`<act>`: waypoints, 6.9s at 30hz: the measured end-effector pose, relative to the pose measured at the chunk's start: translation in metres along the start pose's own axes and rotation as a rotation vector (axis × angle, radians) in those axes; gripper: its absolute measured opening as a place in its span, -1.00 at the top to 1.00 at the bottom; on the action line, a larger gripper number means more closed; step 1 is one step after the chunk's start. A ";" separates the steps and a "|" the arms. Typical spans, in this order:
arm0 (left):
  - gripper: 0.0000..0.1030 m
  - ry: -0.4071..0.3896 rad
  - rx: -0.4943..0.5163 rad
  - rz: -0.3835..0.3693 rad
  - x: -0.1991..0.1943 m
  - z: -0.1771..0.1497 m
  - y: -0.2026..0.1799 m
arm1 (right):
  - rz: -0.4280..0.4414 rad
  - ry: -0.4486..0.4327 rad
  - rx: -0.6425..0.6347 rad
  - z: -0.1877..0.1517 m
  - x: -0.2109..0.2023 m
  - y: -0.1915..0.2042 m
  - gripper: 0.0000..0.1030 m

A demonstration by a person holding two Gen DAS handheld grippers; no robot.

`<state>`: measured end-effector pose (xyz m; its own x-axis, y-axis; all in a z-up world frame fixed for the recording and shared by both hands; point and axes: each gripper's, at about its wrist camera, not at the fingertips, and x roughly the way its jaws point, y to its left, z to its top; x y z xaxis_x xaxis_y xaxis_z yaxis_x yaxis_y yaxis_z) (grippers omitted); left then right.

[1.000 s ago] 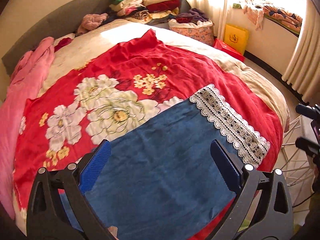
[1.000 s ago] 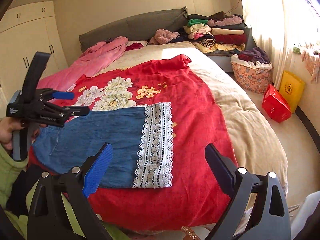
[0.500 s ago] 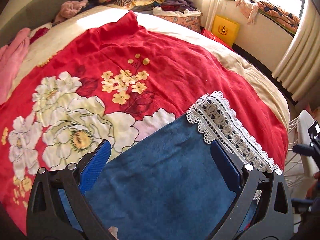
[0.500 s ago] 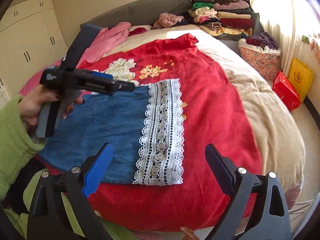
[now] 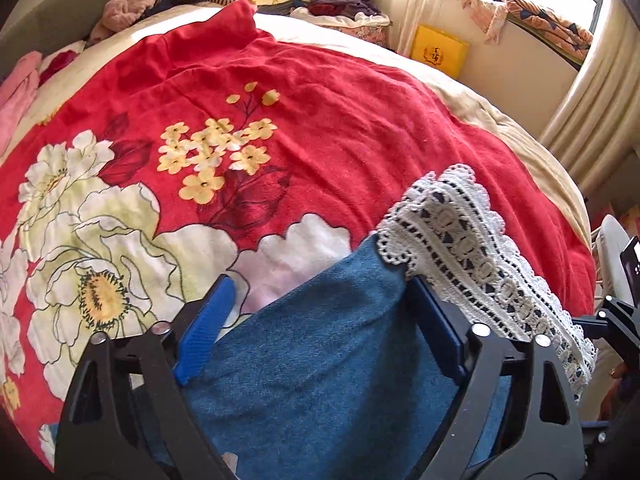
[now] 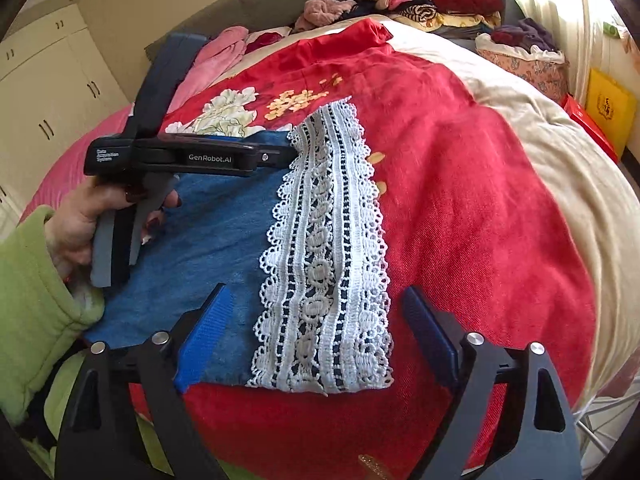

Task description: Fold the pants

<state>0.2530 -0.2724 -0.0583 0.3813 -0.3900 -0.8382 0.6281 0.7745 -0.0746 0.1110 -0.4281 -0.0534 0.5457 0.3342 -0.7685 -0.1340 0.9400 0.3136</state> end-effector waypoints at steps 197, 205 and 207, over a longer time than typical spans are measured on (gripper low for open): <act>-0.81 -0.227 -0.584 0.415 -0.274 -0.274 0.095 | 0.301 -0.050 -0.648 0.086 0.008 0.317 -0.83; -0.81 -0.226 -0.745 0.367 -0.273 -0.301 0.130 | 0.367 0.035 -0.706 0.091 0.042 0.364 -0.83; -0.81 -0.238 -0.763 0.352 -0.272 -0.305 0.134 | 0.378 0.058 -0.718 0.091 0.052 0.374 -0.83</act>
<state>0.0262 0.0899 -0.0051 0.6530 -0.0933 -0.7515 -0.1461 0.9582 -0.2459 0.1642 -0.0652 0.0745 0.3165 0.6219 -0.7163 -0.8089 0.5713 0.1387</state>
